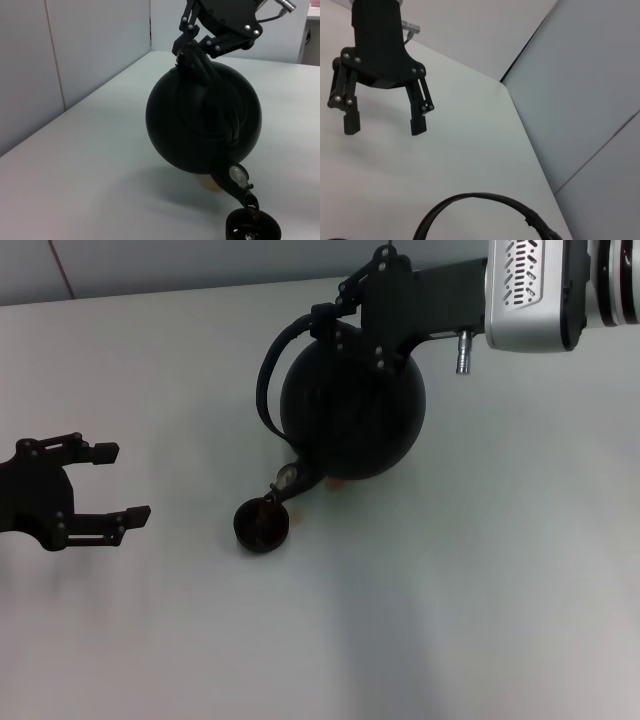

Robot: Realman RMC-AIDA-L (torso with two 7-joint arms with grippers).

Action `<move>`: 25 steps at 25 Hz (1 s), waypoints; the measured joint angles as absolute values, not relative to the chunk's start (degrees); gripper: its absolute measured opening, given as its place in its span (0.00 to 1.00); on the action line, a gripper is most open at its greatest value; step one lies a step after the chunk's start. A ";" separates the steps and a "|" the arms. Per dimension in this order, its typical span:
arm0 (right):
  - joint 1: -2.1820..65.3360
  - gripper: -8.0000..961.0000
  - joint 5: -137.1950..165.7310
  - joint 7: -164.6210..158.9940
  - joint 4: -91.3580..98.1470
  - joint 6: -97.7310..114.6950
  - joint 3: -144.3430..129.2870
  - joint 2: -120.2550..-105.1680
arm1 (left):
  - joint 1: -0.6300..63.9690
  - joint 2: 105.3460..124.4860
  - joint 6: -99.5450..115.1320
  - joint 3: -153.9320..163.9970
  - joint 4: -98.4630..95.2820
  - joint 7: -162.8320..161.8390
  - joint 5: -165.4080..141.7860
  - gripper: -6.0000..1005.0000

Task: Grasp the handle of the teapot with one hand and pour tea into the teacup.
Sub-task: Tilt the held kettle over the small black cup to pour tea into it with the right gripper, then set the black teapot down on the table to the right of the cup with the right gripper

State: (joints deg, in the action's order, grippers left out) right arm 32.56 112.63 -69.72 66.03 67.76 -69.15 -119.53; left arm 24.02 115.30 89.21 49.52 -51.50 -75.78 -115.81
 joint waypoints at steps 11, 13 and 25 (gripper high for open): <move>27.83 0.12 102.78 -66.39 66.07 67.73 -68.55 -119.61 | 23.92 115.33 89.27 49.38 -51.58 -75.76 -115.84 0.87; 26.53 0.12 101.77 -66.02 66.04 67.68 -68.54 -119.72 | 23.96 115.37 89.46 49.38 -51.75 -75.77 -115.84 0.87; 17.92 0.11 85.23 -60.07 62.31 61.68 -67.79 -119.82 | 24.40 115.60 89.54 49.40 -52.11 -76.09 -115.84 0.87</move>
State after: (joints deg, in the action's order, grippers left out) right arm 17.92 85.23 -60.07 62.31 61.68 -67.79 -119.82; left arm 24.40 115.60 89.54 49.39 -52.11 -76.09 -115.84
